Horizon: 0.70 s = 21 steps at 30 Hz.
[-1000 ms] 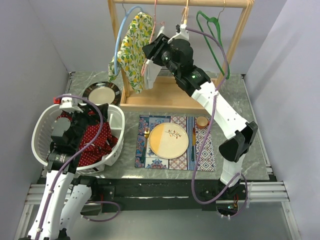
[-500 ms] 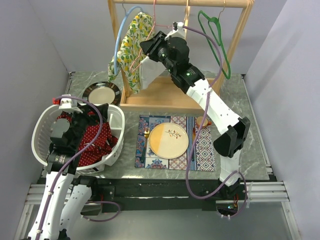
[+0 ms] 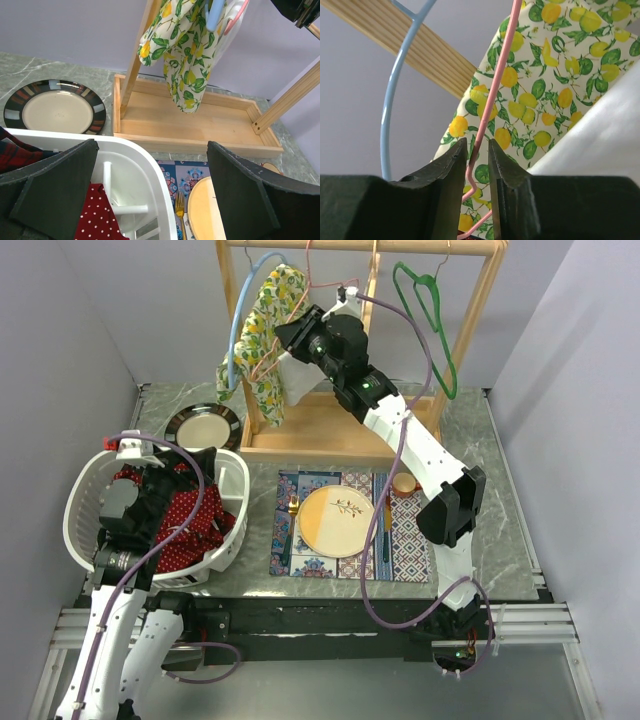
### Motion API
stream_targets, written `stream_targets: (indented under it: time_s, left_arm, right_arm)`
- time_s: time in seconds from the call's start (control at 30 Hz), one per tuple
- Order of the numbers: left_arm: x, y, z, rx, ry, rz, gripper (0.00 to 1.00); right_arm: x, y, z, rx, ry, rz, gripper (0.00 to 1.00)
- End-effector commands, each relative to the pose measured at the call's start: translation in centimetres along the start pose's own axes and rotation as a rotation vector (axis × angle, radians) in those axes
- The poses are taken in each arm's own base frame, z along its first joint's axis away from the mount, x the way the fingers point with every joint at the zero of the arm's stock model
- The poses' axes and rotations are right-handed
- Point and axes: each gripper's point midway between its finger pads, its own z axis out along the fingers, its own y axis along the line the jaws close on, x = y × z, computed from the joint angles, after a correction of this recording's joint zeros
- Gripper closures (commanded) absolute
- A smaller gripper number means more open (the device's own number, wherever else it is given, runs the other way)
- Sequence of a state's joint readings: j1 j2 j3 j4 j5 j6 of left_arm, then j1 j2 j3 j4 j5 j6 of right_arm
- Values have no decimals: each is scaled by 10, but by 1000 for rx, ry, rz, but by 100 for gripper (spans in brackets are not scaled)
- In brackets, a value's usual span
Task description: Remove the skirt from the hanger
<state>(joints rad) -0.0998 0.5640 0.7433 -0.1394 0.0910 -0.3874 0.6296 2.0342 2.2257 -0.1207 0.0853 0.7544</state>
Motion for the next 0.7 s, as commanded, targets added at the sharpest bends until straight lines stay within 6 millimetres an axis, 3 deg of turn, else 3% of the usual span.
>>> stream_targets:
  time_s: [0.0,0.1,0.27,0.53,0.67]
  left_arm:
    - [-14,-9,-5,40,-58,1,3]
    - [-12,-10,-3,41,-50,-1,3]
    - [-12,-12,-3,52,-44,-4,3]
    - [-10,-14,-2,68,-36,-7,3]
    - [-11,-15,-2,74,-40,-6,3]
  right_arm:
    - [-40,30,-6,-83,-109,26,70]
    - [-37,28,-1,-94,-102,49,69]
    - [-32,25,7,-101,-97,88,60]
    - [-32,27,12,-104,-108,145,60]
    - [-32,30,13,-122,-97,154,79]
